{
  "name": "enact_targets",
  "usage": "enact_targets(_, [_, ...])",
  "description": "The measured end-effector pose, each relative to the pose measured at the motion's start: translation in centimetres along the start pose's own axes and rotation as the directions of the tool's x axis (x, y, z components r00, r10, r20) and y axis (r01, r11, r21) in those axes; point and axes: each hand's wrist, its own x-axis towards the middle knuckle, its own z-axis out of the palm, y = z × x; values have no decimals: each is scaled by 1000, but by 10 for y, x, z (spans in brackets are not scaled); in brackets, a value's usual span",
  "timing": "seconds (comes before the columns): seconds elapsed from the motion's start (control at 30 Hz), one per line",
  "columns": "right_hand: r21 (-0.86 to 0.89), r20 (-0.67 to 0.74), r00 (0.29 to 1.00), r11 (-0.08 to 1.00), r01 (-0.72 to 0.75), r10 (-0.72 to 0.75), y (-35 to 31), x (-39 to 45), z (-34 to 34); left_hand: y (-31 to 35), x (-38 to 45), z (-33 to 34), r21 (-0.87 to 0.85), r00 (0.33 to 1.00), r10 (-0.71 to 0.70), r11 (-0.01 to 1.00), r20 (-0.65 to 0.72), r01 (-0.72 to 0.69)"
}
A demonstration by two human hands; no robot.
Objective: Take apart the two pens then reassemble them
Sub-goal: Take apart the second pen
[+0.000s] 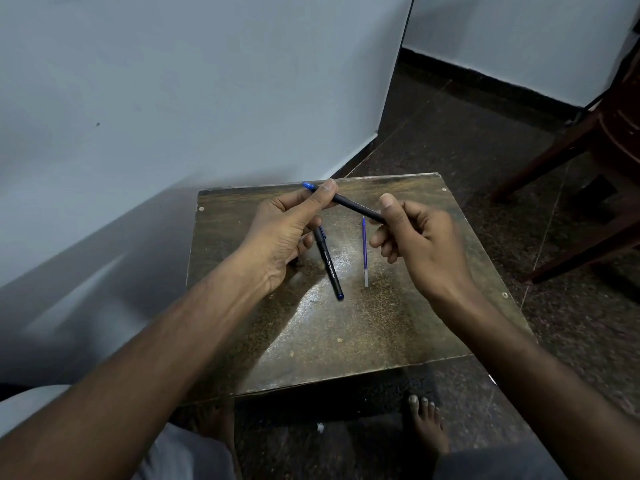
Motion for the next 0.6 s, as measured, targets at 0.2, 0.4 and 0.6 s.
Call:
enact_targets(0.2, [-31, -1, 999, 999, 45, -45, 1, 0, -1, 0, 1, -1, 1, 1000, 8, 1000, -8, -8])
enact_targets(0.4, [-58, 21, 999, 998, 41, -40, 1, 1, -2, -1, 2, -1, 21, 999, 19, 1000, -28, -18])
enact_targets(0.6, [-89, 3, 999, 995, 44, -44, 0, 0, -3, -4, 4, -2, 41, 1000, 27, 999, -10, -27])
